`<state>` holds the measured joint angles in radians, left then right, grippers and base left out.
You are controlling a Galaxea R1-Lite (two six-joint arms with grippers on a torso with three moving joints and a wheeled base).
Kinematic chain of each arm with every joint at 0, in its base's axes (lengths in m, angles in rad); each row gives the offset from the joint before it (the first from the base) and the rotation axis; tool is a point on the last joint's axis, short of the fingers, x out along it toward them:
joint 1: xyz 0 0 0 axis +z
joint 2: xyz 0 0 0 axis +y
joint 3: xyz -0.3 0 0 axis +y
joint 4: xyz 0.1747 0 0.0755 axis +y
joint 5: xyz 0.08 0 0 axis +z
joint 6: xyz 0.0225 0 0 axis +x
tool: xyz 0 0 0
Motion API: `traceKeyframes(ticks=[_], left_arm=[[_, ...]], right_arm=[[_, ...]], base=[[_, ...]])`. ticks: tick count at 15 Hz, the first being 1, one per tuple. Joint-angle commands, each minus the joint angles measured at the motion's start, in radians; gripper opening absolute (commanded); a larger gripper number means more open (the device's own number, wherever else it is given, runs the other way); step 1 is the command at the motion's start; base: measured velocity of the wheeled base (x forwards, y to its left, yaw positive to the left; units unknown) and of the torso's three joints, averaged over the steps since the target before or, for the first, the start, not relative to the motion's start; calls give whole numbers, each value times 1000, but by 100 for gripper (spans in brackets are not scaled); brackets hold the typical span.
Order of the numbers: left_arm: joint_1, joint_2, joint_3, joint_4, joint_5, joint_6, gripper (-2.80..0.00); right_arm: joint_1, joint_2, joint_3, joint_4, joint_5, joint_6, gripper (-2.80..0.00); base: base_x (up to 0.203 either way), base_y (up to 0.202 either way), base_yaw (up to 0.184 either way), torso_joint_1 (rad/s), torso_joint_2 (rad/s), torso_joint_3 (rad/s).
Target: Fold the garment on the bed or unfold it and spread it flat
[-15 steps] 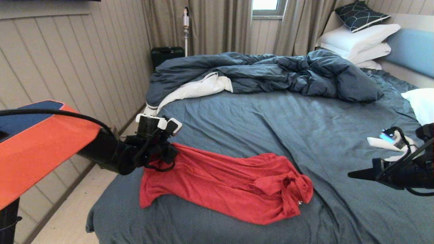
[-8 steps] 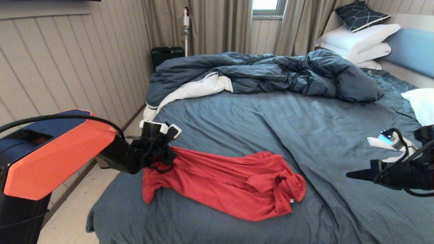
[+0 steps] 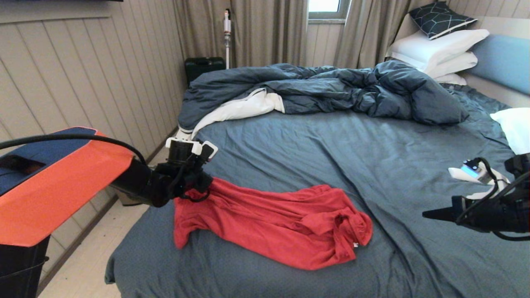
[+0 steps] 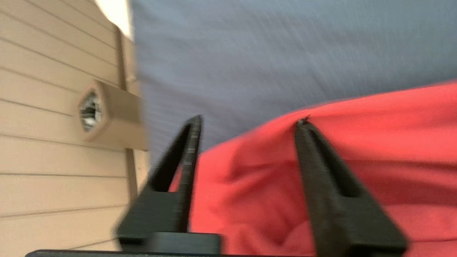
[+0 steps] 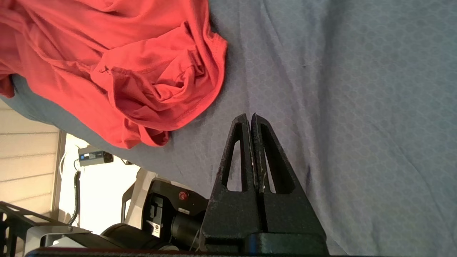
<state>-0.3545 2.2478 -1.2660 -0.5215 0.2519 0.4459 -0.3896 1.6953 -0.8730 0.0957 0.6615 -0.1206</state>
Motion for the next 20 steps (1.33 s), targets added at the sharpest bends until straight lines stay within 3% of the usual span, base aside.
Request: traceKeyframes(ticks=[1, 7, 9, 11, 12, 16, 17, 20], left_arm=[[0, -61, -7, 4, 5, 0, 0], [31, -108, 18, 19, 34, -22, 0], [32, -163, 44, 88, 46, -82, 0], [32, -226, 43, 250, 42, -207, 0], [32, -259, 33, 346, 34, -286, -280], [26, -304, -85, 694, -89, -563, -280], [25, -284, -123, 752, -135, -615, -280], [19, -212, -201, 852, -173, -720, -280]], right_arm=[[-3, 0, 0, 1, 4, -2, -280], [-3, 1, 5, -1, 4, -4, -280], [-2, 0, 8, -1, 4, -4, -280], [-2, 3, 9, -1, 3, -4, -280], [-2, 3, 9, -1, 3, -4, -280], [0, 10, 12, -1, 3, -4, -280], [0, 12, 12, -1, 3, -4, -280], [0, 18, 11, -6, 0, -4, -280]], base=[[0, 0, 0, 0, 0, 0], [0, 0, 0, 0, 0, 0], [0, 0, 0, 0, 0, 0], [0, 0, 0, 0, 0, 0], [0, 0, 0, 0, 0, 0], [0, 0, 0, 0, 0, 0], [0, 0, 0, 0, 0, 0], [0, 0, 0, 0, 0, 0]])
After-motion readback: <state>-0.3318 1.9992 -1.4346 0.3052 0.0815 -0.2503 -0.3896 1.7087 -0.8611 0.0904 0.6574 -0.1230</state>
